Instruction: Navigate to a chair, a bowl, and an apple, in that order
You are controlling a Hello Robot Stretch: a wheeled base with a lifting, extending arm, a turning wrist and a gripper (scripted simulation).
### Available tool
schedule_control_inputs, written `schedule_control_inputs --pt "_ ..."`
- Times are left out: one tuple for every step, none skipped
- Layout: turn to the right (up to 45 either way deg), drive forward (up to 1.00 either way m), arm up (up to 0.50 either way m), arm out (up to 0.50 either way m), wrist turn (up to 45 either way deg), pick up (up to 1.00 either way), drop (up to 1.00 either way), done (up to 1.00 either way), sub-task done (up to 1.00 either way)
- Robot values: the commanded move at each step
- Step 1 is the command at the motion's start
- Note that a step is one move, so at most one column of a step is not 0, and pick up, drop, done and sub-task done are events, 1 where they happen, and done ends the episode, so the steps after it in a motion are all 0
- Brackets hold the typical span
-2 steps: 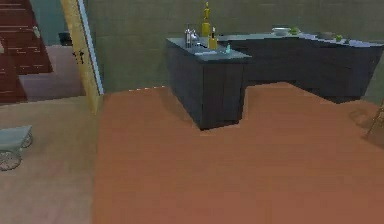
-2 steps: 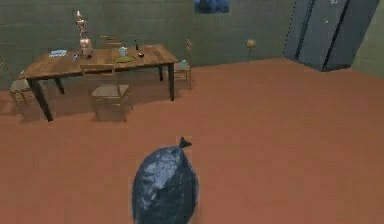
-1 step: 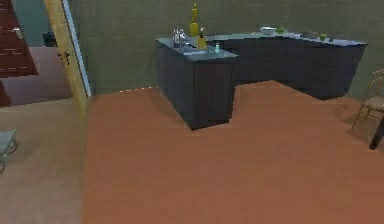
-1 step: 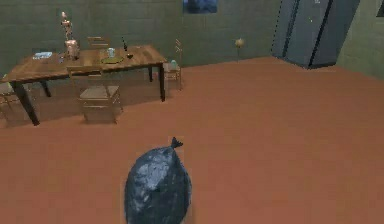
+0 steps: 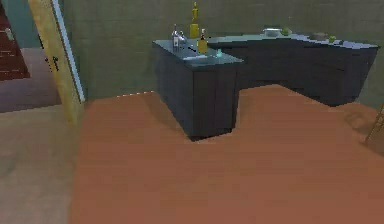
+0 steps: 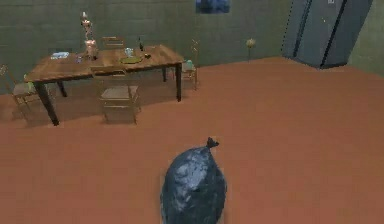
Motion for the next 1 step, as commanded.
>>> schedule_control_inputs --pt "21.0 0.0 0.0 0.0 0.0 0.0 0.0 0.0 0.0"
